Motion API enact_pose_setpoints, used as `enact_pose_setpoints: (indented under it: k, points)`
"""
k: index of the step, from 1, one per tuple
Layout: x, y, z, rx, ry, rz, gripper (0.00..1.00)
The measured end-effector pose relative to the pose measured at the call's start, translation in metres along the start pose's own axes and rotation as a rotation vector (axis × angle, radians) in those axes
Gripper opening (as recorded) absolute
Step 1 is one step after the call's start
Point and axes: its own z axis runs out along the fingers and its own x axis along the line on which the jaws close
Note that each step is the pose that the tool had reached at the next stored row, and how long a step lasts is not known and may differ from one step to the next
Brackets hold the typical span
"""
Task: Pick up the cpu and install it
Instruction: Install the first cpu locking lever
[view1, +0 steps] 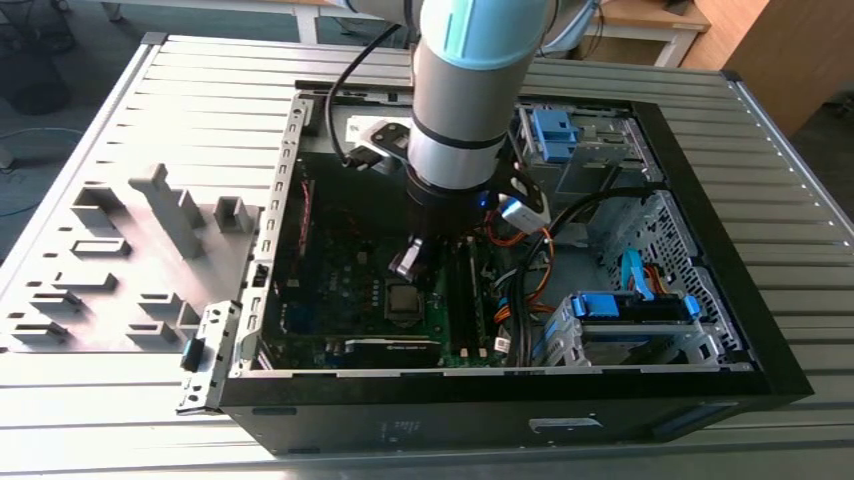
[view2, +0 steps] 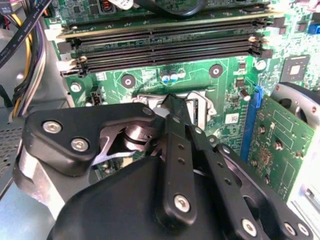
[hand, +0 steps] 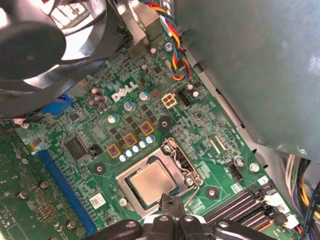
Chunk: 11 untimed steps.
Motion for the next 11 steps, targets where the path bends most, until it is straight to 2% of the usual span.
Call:
enact_pose_setpoints:
  k: [4,7,11]
  points:
    - [-0.0003,-0.0004,0.0043,-0.0016,0.0011,0.0,0.11]
    - [-0.0007,-0.0009,0.0066,-0.0057,0.0041,-0.001,0.11]
    - [-0.0007,-0.001,0.0068,-0.0062,0.0046,-0.001,0.11]
